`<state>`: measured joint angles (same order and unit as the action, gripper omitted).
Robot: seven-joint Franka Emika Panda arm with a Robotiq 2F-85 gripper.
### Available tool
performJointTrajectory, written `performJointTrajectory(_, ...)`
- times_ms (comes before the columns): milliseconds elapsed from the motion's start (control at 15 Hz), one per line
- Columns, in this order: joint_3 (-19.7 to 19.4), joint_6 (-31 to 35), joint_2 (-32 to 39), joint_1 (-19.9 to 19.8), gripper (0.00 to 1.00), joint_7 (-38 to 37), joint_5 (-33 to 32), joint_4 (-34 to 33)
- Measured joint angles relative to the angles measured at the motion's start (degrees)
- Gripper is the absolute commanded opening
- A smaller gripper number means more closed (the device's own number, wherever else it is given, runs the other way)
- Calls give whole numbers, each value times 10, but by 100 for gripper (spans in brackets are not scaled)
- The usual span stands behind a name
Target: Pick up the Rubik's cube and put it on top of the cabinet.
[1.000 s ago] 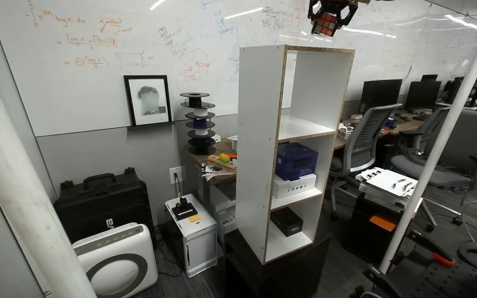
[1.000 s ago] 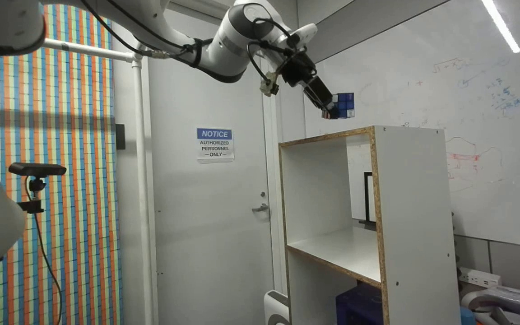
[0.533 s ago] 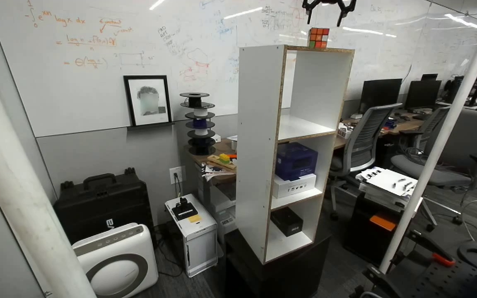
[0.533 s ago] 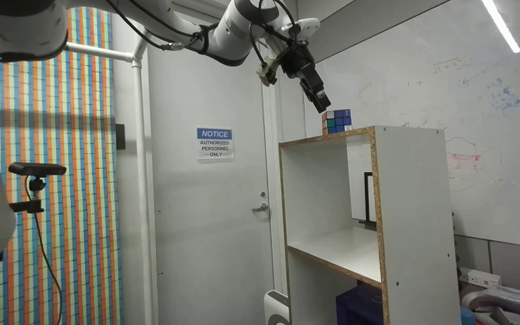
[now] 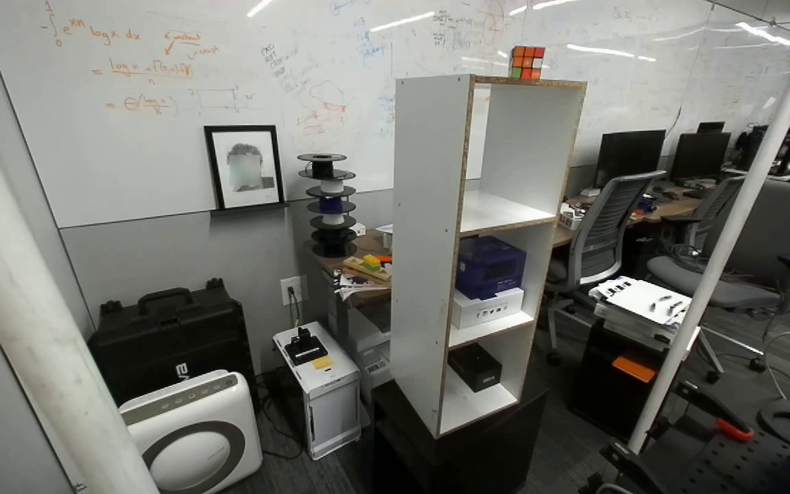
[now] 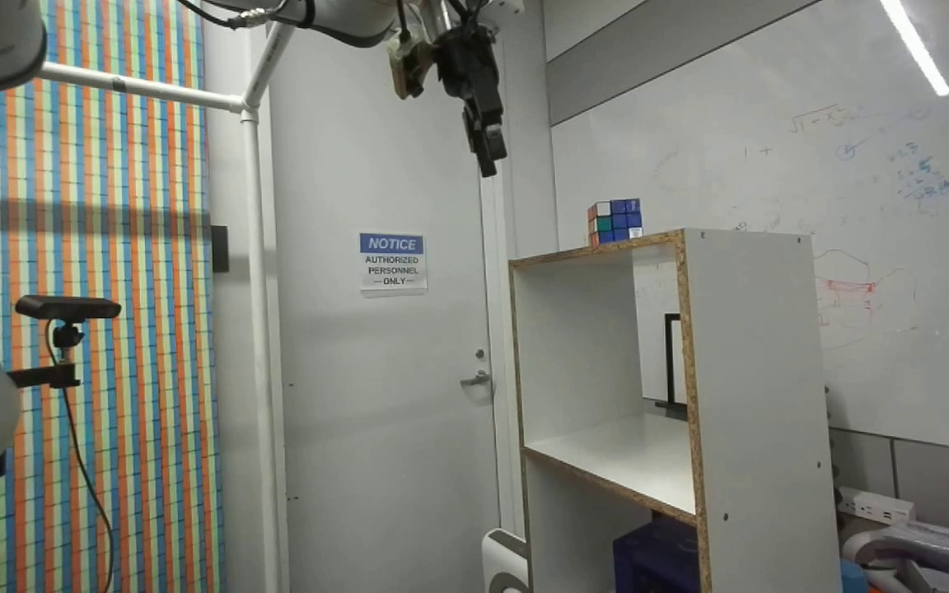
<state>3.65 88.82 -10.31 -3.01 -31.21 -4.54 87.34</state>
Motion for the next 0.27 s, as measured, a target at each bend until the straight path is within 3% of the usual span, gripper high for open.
performJointTrajectory(267, -2, -77, -52, 2, 100, 66, 50, 88)
